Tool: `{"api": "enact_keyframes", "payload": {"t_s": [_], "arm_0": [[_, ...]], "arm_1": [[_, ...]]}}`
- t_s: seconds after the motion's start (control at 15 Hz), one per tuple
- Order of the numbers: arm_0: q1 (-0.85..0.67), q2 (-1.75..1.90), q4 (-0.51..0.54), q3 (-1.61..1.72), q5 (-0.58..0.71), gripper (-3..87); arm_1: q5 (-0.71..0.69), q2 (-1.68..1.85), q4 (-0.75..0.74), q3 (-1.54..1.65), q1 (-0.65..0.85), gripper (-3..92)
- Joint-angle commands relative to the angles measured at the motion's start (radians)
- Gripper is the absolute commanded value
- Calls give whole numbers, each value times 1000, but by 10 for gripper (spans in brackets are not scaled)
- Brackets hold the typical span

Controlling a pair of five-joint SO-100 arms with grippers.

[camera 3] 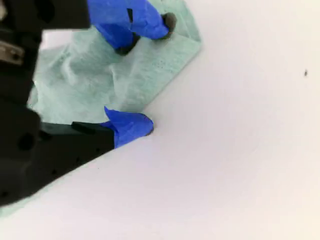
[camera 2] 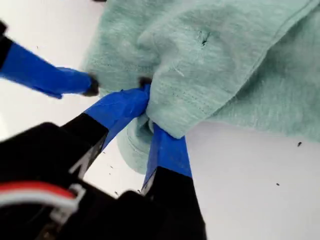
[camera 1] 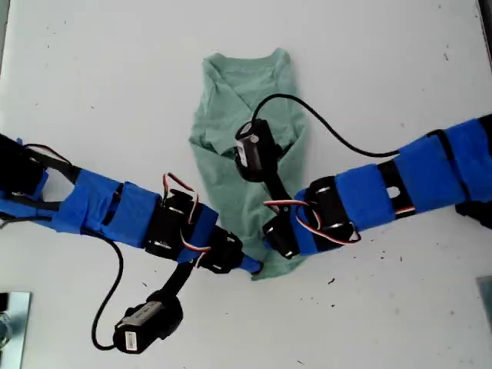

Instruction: Fold t shirt

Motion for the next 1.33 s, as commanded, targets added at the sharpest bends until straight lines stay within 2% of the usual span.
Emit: {"api": "enact_keyframes", "payload": {"t_s": [0.0,0.07,0.13,0.2,0.47,0.8,0.93,1.07,1.27], "arm_0": [[-40,-31,6,-58,3,277],[-52,-72,6,-69,20,250],[-69,-109,5,-74,51,93],[-78,-132,2,-75,77,-1],[-86,-143,15,-72,80,-2],[-31,299,54,-52,95,-2],[-74,443,58,-9,121,-2],[-187,468,67,43,172,-2],[-357,382,54,52,238,-2]], "arm_1": [[-12,6,9,-61,8,19],[-12,6,3,-64,5,19],[-9,6,2,-64,3,19],[-6,5,0,-63,2,19],[11,-5,-18,-60,-20,19],[-84,199,34,-114,25,19],[-176,311,69,-106,117,19],[-247,391,89,-58,247,19],[-314,459,5,112,463,22]]}}
